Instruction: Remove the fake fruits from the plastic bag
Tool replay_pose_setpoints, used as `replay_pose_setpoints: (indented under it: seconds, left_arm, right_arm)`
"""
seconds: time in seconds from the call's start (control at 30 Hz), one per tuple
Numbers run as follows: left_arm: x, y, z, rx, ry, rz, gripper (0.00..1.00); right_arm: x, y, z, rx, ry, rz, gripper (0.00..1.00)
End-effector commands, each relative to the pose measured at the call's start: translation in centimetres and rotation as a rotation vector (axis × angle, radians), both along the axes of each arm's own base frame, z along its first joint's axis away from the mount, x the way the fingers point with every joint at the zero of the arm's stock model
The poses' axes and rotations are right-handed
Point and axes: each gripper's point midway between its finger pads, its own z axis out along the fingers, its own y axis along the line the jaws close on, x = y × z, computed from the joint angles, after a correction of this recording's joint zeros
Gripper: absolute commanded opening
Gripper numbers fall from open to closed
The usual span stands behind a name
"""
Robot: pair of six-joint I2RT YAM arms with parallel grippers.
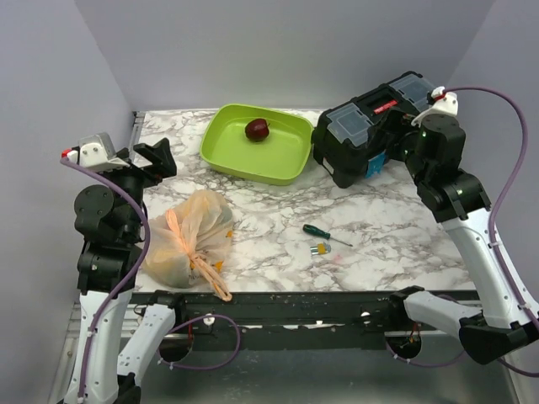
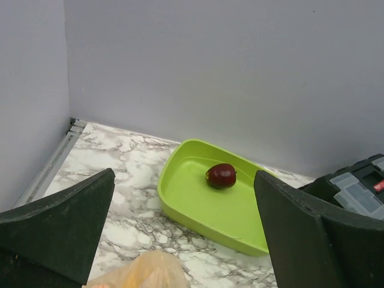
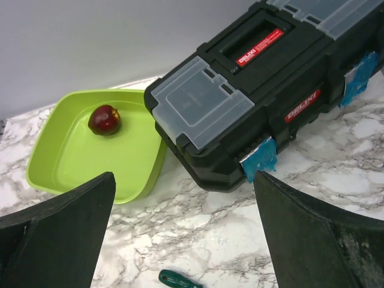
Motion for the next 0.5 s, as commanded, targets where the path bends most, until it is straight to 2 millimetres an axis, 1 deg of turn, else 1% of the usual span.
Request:
replay_pose_setpoints:
  seconds: [0.0, 0.13, 0.3, 0.47]
  left_arm:
    - [0.3, -1.0, 0.1, 0.047, -0.016, -0.059, 0.99]
    - [1.0, -1.4, -1.1, 0.058, 0.017, -0.076, 0.99]
    - [2.1, -1.8, -3.8, 0.06, 0.089, -0.087, 0.99]
    - [2.8, -2.4, -5.3, 0.025, 0.144, -0.114, 0.99]
  right_arm:
    - [0.1, 0.2, 0.9, -0.006, -0.001, 0.019, 1.0]
    - [0.7, 1.1, 0.1, 0.011, 0.028, 0.049, 1.0]
    - [1.6, 1.9, -1.2, 0.011, 0.075, 0.068, 1.0]
    - [2.4, 3.3, -3.3, 0.024, 0.141, 0.114, 1.0]
